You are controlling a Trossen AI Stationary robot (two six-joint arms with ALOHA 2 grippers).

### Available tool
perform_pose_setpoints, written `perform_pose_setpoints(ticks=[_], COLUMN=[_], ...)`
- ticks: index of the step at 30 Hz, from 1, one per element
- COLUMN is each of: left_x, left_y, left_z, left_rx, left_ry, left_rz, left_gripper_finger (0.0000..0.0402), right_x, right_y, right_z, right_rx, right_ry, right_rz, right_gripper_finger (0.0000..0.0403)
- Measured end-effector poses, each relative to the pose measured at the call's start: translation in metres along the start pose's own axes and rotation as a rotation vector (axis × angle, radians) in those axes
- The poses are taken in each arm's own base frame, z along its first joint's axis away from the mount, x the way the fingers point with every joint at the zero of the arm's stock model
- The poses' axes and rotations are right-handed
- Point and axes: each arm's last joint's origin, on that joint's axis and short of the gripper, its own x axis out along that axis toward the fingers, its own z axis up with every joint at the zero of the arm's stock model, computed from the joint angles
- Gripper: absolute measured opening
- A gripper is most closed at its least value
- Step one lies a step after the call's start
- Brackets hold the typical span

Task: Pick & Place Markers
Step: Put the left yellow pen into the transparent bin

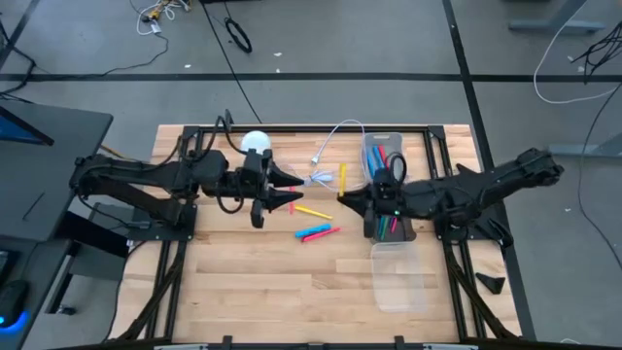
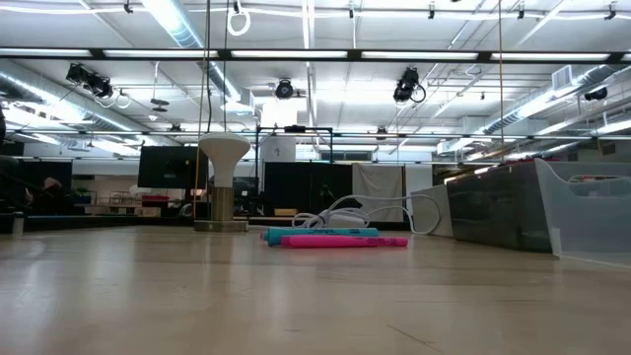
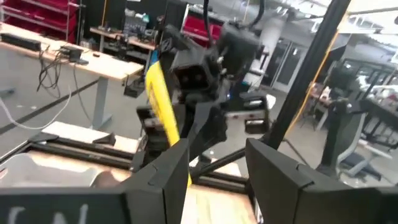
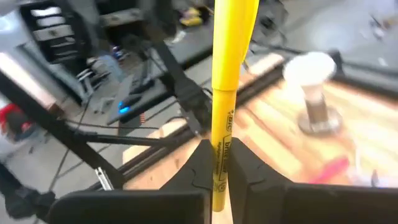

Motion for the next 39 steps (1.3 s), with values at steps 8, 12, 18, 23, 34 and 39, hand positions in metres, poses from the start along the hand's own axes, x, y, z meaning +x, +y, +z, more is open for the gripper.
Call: perform_pose_setpoints(ticks=[8, 12, 18, 23, 34, 39], left_x=[-0.001, 0.0, 0.0, 0.0, -0.001, -0.001], left_y=[0.001, 0.002, 0.002, 0.002, 0.002, 0.003], left_z=[-0.003, -0.005, -0.005, -0.006, -0.008, -0.008], left_rx=[-0.003, -0.021, -0.022, -0.021, -0.019, -0.018], left_ry=[0.035, 0.054, 0.059, 0.059, 0.08, 0.089], left_rz=[0.013, 0.021, 0.022, 0.022, 0.029, 0.029], left_gripper_finger=[0.016, 0.016, 0.016, 0.016, 0.0161, 0.0161], right_x=[-0.019, -0.028, -0.046, -0.061, -0.094, -0.099], right_y=[0.009, 0.013, 0.019, 0.021, 0.025, 0.027], right_z=[-0.028, -0.041, -0.061, -0.075, -0.103, -0.113], right_rx=[0.293, 0.428, 0.634, 0.742, 0.87, 0.856], right_ry=[0.118, 0.185, 0.322, 0.418, 0.607, 0.72], right_rz=[-0.086, -0.122, -0.17, -0.242, -0.4, -0.456], right_gripper_finger=[0.0013, 0.0013, 0.0012, 0.0012, 0.0012, 0.0012])
